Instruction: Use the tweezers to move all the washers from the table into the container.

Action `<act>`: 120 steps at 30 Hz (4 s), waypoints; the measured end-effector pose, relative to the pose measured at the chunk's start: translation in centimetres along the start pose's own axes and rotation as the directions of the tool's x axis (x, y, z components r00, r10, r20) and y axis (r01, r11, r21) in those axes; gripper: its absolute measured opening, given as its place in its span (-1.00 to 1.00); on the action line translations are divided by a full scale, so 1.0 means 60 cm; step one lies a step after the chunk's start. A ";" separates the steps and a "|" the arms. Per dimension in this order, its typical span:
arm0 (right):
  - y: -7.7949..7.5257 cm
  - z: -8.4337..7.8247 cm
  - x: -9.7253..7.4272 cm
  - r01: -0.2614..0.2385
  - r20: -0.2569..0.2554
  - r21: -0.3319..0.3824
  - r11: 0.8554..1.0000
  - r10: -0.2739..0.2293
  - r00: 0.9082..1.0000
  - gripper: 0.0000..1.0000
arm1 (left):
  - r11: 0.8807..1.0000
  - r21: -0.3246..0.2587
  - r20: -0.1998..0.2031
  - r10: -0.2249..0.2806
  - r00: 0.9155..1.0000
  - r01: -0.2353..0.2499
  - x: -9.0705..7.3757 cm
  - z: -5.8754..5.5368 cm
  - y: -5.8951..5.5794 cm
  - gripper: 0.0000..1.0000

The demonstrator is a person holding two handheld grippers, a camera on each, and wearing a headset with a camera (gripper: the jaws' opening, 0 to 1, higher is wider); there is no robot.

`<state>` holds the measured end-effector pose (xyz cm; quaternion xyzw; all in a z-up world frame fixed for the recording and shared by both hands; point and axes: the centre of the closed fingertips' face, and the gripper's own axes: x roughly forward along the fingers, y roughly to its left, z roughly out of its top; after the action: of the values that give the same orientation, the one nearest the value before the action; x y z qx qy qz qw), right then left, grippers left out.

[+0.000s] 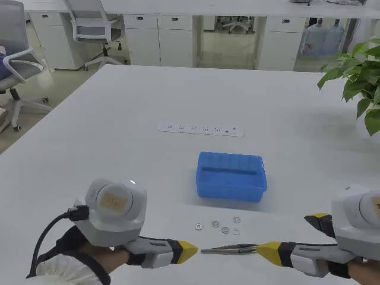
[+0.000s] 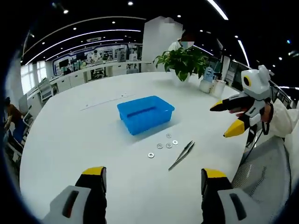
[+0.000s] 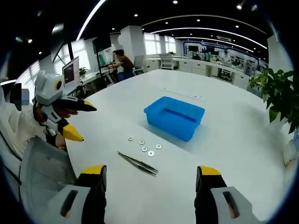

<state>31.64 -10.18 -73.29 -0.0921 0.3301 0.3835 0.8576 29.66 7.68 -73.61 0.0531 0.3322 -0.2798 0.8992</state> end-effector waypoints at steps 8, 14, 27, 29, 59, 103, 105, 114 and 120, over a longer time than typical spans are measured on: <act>-0.003 -0.001 0.001 0.001 -0.007 0.001 1.000 -0.001 1.000 0.54 | 1.000 0.001 -0.014 -0.016 1.000 0.016 0.009 -0.005 -0.007 0.61; -0.005 0.001 0.001 0.004 -0.004 0.003 1.000 -0.004 1.000 0.53 | 1.000 0.007 -0.022 -0.019 1.000 0.019 0.010 -0.008 -0.007 0.58; -0.006 0.006 0.001 0.005 -0.003 -0.005 1.000 -0.005 1.000 0.49 | 0.999 0.008 -0.032 -0.035 0.999 0.036 0.010 -0.010 -0.010 0.48; -0.006 0.007 0.001 0.005 0.000 -0.005 1.000 -0.005 1.000 0.48 | 0.999 0.015 -0.029 -0.033 0.999 0.033 0.010 -0.007 -0.009 0.47; -0.008 0.011 0.005 -0.011 0.004 -0.013 1.000 0.011 1.000 0.31 | 0.995 0.043 -0.019 -0.091 0.996 0.091 0.017 0.004 -0.023 -0.04; 0.018 -0.011 0.029 -0.041 -0.046 0.050 0.998 0.043 0.998 0.03 | 0.871 0.350 -0.227 -0.278 0.933 0.344 0.154 -0.064 -0.064 -1.00; 0.024 -0.008 0.030 -0.047 -0.046 0.044 0.998 0.049 0.998 0.03 | 0.871 0.344 -0.222 -0.286 0.932 0.349 0.151 -0.063 -0.064 -1.00; 0.058 0.007 0.043 -0.097 -0.045 -0.018 0.995 0.097 0.994 -0.05 | 0.849 0.401 -0.206 -0.284 0.936 0.345 0.119 -0.036 -0.075 -1.00; 0.081 0.017 0.055 -0.137 -0.047 -0.058 0.989 0.134 0.990 -0.11 | 0.856 0.408 -0.180 -0.266 0.947 0.318 0.097 -0.008 -0.075 -1.00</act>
<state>30.28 -4.46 -74.12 -0.1039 0.3421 0.4486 0.8191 30.59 1.35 -77.23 0.2160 0.3183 -0.4760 0.7909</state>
